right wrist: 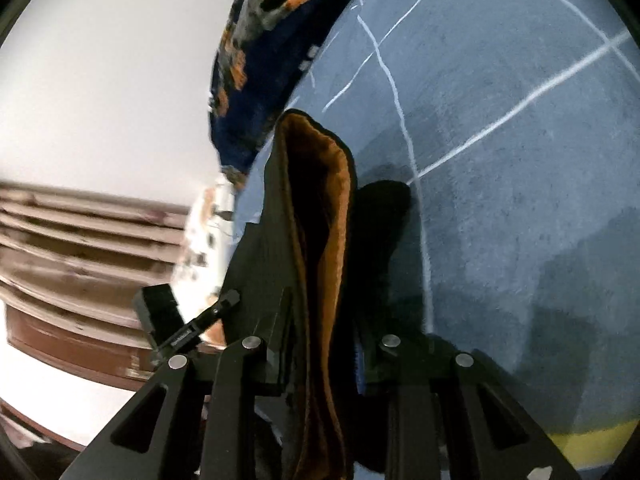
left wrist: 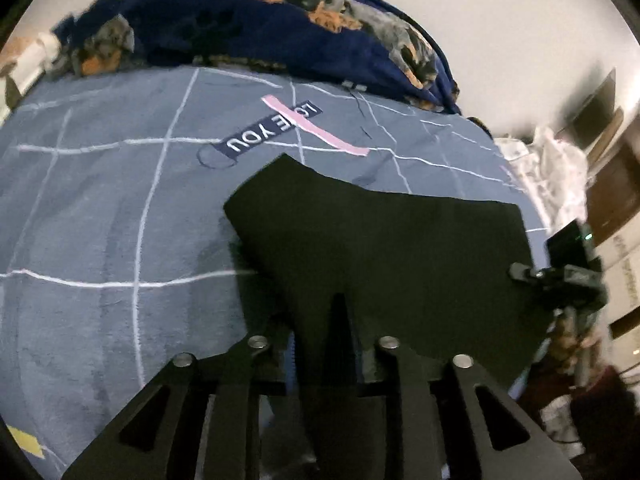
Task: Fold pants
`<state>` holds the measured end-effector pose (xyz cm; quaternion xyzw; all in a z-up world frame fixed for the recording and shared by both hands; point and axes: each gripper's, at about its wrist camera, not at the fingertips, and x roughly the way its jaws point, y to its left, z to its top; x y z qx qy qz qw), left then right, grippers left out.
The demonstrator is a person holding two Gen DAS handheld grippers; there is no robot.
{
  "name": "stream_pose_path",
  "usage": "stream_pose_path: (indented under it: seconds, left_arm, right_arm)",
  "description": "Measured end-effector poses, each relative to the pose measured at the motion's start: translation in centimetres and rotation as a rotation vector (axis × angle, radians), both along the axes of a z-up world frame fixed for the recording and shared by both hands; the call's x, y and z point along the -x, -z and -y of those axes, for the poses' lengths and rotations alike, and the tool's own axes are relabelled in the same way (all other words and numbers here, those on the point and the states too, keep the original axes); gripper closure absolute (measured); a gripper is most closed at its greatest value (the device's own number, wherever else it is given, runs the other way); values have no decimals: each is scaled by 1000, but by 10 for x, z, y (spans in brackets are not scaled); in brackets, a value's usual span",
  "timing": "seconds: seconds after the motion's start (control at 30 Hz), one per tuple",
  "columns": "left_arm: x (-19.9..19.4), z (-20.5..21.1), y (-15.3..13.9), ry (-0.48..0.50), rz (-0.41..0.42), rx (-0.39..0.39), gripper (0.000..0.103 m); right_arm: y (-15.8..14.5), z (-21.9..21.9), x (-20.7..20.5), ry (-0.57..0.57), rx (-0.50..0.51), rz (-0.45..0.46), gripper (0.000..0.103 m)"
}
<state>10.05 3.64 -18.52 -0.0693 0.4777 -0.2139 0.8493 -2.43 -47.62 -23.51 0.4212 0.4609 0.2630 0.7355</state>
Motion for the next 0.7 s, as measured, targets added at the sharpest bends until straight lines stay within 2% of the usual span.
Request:
stream_pose_path:
  seconds: [0.1, 0.13, 0.2, 0.27, 0.33, 0.4, 0.47, 0.53, 0.57, 0.63, 0.7]
  left_arm:
    - [6, 7, -6, -43, 61, -83, 57]
    - [8, 5, -9, -61, 84, -111, 46]
    - [20, 0, -19, -107, 155, -165, 32]
    - [25, -1, -31, -126, 212, -169, 31]
    - [29, -7, -40, -139, 225, -140, 28]
    - [30, -9, -43, -137, 210, -83, 27]
    - [32, -10, -42, -134, 169, -35, 25]
    - [31, -7, -39, -122, 136, -14, 25]
    - [33, -5, -38, -117, 126, -4, 26]
    - [36, -1, -35, -111, 116, -3, 25]
    - [39, 4, -31, -93, 95, -10, 25]
  right_arm:
    - [-6, 15, 11, 60, 45, -13, 71]
    - [-11, 21, 15, 84, 34, -5, 71]
    - [-22, 33, 27, 125, 4, 29, 71]
    - [-34, 39, 40, 134, -9, 57, 71]
    - [-41, 39, 53, 124, 9, 46, 71]
    - [-43, 36, 62, 105, 22, 24, 71]
    - [-40, 30, 67, 89, 76, -6, 71]
    - [-35, 20, 67, 68, 95, -30, 71]
    - [-34, 16, 68, 62, 92, -33, 77]
    - [-40, 10, 70, 70, 154, -19, 89]
    - [-48, 6, 70, 57, 179, 2, 90]
